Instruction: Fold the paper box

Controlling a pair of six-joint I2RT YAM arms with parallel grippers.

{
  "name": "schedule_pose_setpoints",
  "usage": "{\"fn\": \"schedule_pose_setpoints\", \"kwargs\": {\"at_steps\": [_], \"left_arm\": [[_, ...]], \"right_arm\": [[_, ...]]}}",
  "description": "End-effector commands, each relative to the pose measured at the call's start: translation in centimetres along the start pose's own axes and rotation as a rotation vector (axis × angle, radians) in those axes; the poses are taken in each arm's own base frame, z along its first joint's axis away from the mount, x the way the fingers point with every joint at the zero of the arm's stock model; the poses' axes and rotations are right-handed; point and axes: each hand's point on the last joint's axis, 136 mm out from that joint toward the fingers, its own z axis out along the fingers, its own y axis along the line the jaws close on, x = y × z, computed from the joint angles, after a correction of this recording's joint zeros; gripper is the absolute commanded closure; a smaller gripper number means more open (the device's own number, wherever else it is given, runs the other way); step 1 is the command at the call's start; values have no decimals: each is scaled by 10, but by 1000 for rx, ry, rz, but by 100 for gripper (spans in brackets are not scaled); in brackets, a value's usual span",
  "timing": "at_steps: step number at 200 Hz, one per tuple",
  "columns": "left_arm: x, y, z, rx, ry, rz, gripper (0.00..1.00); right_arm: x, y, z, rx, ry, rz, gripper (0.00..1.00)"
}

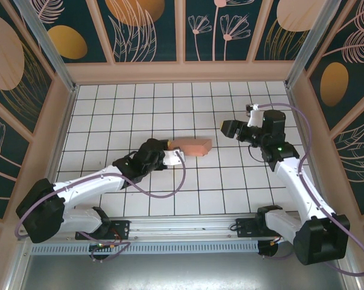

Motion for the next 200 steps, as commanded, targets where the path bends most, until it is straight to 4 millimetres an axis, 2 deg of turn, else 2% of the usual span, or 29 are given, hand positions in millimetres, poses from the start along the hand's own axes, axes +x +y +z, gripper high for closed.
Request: {"fn": "schedule_pose_setpoints", "kwargs": {"at_steps": [1, 55, 69, 96, 109, 113, 138, 156, 180, 200], "left_arm": [[7, -14, -10, 114, 65, -17, 57], [18, -18, -19, 229, 123, -56, 57], [19, -15, -18, 253, 137, -77, 57], [16, -20, -18, 323, 154, -90, 59], [21, -30, -19, 375, 181, -96, 58], [15, -23, -20, 369, 172, -101, 58], [26, -27, -19, 409, 258, -143, 58], [28, -30, -20, 451, 288, -159, 57], [28, -40, -15, 520, 323, -178, 58], [34, -47, -8, 550, 366, -173, 58]], "right_arm": [[-12, 18, -11, -37, -21, -149, 24], [1, 36, -5, -78, 36, -334, 24], [14, 44, 2, -85, 81, -403, 24], [51, 57, 17, -70, 205, -586, 24], [61, 56, 21, -51, 224, -638, 24], [63, 55, 22, -47, 227, -646, 23], [71, 51, 24, -19, 243, -676, 24], [76, 56, 25, -18, 243, -683, 24], [89, 60, 27, -46, 263, -691, 24], [101, 53, 28, -36, 290, -727, 24]]}}
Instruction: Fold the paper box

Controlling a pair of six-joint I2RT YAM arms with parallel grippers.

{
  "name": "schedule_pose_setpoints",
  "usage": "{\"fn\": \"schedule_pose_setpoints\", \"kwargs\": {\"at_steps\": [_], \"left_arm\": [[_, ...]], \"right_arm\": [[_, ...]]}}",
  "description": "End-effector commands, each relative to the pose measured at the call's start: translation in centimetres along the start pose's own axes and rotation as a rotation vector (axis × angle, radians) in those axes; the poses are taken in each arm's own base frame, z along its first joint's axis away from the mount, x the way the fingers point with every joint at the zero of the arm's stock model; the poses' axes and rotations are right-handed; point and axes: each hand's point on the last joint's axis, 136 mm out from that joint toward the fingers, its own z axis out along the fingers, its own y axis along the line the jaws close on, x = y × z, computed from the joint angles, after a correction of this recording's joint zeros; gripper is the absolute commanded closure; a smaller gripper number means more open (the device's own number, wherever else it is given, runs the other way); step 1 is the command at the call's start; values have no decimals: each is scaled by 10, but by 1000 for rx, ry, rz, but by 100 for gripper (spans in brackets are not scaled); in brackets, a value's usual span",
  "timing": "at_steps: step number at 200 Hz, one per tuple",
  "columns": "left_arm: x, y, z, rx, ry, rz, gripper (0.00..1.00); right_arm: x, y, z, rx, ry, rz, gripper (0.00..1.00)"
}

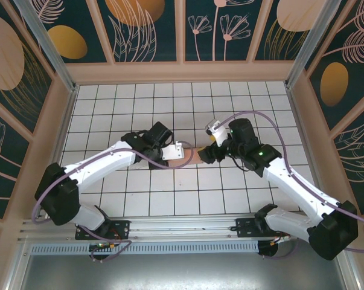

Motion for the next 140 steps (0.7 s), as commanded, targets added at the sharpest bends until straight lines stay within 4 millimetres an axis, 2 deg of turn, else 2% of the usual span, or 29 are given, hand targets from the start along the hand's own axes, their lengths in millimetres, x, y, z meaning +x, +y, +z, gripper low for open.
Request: {"fn": "schedule_pose_setpoints", "kwargs": {"at_steps": [1, 20, 56, 72, 119, 132, 140], "left_arm": [[8, -11, 7, 85, 66, -31, 58], [9, -11, 13, 98, 97, -28, 58], [7, -8, 19, 130, 150, -38, 56], [10, -10, 20, 151, 180, -37, 51], [0, -2, 18, 128, 149, -34, 40], [-2, -1, 15, 120, 136, -29, 35], [-11, 4, 14, 97, 90, -29, 28]], "right_arm": [[13, 0, 4, 26, 28, -58, 24], [20, -4, 5, 49, 42, -81, 24], [19, -6, 3, 61, 32, -98, 24], [20, -5, 4, 56, 32, -98, 24], [22, -7, 5, 64, 36, -86, 24], [21, -7, 3, 66, 32, -91, 24], [20, -7, 3, 67, 28, -95, 24]]}}
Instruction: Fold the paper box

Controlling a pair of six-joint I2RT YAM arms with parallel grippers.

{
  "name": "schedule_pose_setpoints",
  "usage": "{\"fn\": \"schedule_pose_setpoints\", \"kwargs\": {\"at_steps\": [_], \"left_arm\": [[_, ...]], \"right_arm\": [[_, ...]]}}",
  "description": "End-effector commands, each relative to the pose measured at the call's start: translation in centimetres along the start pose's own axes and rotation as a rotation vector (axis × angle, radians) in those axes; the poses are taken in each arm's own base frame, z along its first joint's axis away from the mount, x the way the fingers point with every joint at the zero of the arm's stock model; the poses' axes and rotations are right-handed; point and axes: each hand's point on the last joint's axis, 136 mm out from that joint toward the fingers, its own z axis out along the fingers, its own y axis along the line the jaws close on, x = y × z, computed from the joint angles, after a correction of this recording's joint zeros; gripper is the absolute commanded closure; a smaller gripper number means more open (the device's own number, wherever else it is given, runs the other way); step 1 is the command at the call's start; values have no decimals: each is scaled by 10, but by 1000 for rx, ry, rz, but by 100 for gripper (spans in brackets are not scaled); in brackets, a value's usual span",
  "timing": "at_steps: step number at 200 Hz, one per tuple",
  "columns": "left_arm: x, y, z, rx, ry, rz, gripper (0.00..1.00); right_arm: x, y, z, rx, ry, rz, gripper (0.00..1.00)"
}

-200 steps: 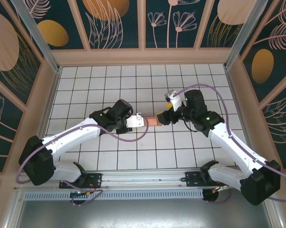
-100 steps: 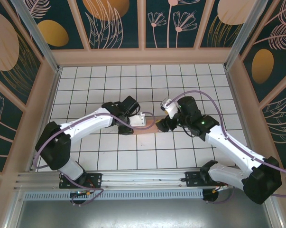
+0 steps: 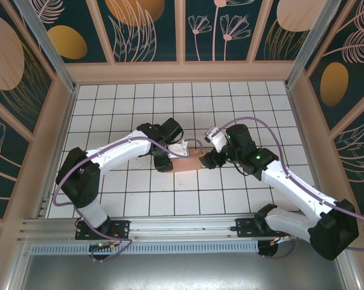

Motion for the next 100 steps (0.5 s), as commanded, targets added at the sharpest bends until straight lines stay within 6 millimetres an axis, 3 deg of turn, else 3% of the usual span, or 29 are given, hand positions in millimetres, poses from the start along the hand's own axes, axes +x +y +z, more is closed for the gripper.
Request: {"fn": "schedule_pose_setpoints", "kwargs": {"at_steps": [1, 44, 63, 70, 100], "left_arm": [[-11, 5, -13, -21, -61, 4, 27], [-42, 30, -46, -147, -251, -119, 1], [-45, 28, -55, -179, -340, -127, 1], [-43, 29, -57, -201, -370, -142, 1], [-41, 31, -72, -225, -538, -221, 1]], "right_arm": [[-7, -2, -6, 22, -37, -29, 24], [-17, -8, -13, 13, -109, 7, 24], [-21, -8, -17, -6, -150, 41, 24], [-22, -19, -20, 17, -162, 79, 24], [-24, -29, -25, 10, -193, 172, 24]]}}
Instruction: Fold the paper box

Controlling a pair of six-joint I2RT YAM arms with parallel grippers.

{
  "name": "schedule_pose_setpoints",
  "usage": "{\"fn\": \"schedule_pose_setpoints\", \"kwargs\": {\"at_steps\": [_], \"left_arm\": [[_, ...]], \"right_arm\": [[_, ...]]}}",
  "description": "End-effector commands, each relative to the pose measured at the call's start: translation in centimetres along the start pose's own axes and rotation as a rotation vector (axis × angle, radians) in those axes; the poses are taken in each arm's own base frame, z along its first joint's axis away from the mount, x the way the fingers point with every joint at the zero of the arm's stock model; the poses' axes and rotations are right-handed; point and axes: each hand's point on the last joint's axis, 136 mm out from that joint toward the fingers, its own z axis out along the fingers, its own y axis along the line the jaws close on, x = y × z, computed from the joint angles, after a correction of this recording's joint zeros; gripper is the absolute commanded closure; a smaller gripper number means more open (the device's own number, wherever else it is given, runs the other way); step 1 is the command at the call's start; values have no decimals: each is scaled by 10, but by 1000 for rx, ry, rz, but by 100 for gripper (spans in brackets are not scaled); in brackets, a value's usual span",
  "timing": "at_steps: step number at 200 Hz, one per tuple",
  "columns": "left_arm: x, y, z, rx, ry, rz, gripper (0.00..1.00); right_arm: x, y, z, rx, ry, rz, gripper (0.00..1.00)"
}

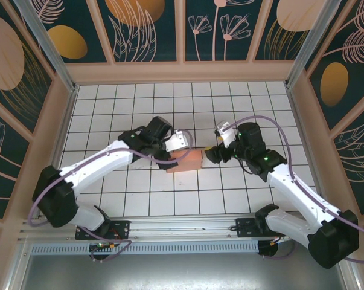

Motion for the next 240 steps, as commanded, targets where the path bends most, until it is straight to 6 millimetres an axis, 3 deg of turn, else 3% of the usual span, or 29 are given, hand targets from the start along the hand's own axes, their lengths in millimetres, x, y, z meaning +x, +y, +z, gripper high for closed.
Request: {"fn": "schedule_pose_setpoints", "kwargs": {"at_steps": [1, 9, 43, 66, 95, 120, 144, 186, 240], "left_arm": [[-17, 10, -9, -30, -172, -100, 1], [-19, 11, -14, -30, -210, -112, 1], [17, -4, 6, -2, -176, -124, 1], [22, -5, 16, 7, -199, -95, 3], [18, -17, 27, 78, -250, -50, 19], [24, -23, 37, 110, -229, -39, 25], [30, -30, 48, 153, -200, -40, 26], [36, -35, 59, 183, -170, -52, 40], [37, -36, 61, 196, -166, -55, 53]], "right_arm": [[-13, 0, -5, -30, -68, 72, 24], [-12, 0, -5, -30, -65, 81, 24], [-8, 3, -3, -49, -56, 110, 25], [-6, 13, 0, -97, -49, 101, 27], [2, 16, 8, -114, 5, 108, 30], [6, 14, 10, -103, 54, 96, 32], [9, 14, 15, -105, 101, 97, 42], [18, 14, 24, -68, 185, 43, 67], [23, 10, 41, -50, 232, -2, 68]]}}
